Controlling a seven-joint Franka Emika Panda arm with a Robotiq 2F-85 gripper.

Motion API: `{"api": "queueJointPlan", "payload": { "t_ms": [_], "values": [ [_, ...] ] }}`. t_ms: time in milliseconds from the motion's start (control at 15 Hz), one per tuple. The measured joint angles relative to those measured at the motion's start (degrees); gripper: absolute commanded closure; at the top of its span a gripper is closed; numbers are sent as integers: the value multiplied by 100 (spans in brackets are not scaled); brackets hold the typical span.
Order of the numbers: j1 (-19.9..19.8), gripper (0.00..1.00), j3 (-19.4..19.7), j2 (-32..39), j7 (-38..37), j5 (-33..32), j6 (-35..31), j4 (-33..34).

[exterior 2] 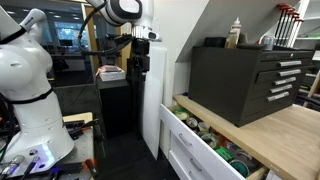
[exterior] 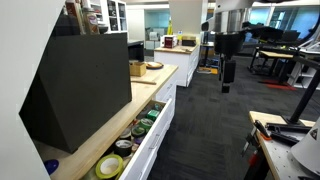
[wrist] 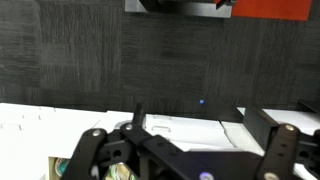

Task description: Slide the drawer to close

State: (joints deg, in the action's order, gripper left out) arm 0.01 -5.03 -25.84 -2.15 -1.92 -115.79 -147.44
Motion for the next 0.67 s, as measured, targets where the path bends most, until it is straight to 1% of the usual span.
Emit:
{"api": "queueJointPlan", "payload": {
  "t_ms": [200,333,467,667],
  "values": [
    [0,0,25,423,36,-54,-852,-159],
    [-1,0,39,768,45,-81,-1265,-176],
    [-1,0,43,1073,45,-105,-1442,-149],
    [-1,0,45,1226,45,-107,-1464,-85]
  ]
}}
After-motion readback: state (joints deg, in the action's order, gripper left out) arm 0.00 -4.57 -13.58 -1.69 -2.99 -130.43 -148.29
